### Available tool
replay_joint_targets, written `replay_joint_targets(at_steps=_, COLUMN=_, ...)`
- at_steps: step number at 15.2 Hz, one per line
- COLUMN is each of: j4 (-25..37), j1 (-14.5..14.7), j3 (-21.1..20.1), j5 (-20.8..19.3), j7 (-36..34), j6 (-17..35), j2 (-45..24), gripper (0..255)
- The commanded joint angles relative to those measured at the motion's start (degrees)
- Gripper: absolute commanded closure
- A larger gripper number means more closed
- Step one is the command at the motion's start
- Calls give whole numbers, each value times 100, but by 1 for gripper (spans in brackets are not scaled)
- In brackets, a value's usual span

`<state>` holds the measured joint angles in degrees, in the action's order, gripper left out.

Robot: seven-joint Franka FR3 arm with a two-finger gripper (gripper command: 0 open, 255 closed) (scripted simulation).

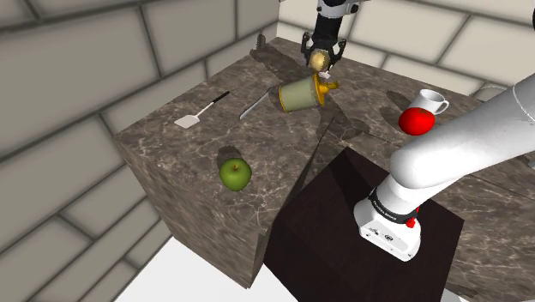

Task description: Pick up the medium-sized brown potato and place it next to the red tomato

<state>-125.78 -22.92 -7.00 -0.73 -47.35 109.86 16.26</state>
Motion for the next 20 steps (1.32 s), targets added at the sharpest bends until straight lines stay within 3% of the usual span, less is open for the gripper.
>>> replay_joint_targets(at_steps=1, j4=-259, j1=-98, j3=178, j5=-25, j7=275, j6=19, j2=235, gripper=255)
replay_joint_targets(at_steps=11, j4=-869, j1=-666, j3=1151, j5=-392, j7=1625, j6=18, j2=905, gripper=255)
replay_joint_targets(at_steps=20, j4=-861, j1=-1201, j3=2101, j5=-806, j7=2882, j6=49, j2=967, gripper=255)
